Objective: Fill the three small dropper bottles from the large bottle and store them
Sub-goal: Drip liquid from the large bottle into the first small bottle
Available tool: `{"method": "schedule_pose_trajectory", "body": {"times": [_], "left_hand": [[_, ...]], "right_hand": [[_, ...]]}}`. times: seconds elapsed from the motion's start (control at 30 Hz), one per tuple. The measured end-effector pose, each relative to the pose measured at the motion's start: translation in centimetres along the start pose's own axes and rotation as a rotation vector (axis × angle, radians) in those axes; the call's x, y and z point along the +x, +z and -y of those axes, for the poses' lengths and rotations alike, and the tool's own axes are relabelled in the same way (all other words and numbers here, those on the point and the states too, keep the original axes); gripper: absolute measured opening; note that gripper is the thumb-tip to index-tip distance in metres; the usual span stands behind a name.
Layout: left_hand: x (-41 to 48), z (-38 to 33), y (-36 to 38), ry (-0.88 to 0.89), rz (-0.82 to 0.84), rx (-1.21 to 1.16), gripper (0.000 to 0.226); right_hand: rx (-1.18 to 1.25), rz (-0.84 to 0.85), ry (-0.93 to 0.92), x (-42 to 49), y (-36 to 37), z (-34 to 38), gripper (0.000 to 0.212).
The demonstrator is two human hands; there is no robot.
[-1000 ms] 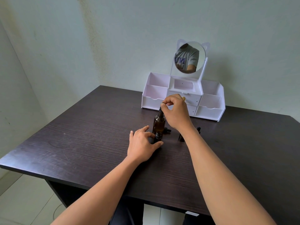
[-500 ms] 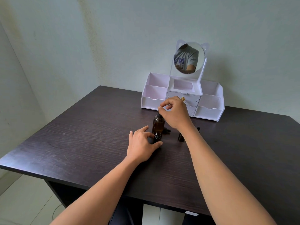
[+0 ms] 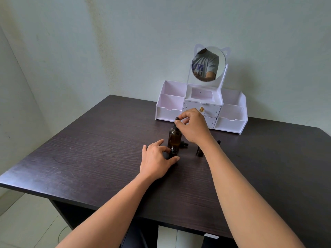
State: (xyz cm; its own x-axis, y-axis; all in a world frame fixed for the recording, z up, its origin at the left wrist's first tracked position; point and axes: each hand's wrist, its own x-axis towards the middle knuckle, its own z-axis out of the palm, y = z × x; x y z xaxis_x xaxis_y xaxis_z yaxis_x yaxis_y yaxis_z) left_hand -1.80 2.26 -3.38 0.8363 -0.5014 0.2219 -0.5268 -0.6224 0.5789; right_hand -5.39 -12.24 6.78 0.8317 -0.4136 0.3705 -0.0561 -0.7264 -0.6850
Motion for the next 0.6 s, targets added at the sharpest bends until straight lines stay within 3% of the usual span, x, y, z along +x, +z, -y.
{"method": "schedule_pose_trajectory", "body": {"times": [0.6], "left_hand": [[0.03, 0.03, -0.01, -0.002, -0.006, -0.014, 0.046]], "right_hand": [[0.016, -0.027, -0.020, 0.28, 0.03, 0.03, 0.007]]}}
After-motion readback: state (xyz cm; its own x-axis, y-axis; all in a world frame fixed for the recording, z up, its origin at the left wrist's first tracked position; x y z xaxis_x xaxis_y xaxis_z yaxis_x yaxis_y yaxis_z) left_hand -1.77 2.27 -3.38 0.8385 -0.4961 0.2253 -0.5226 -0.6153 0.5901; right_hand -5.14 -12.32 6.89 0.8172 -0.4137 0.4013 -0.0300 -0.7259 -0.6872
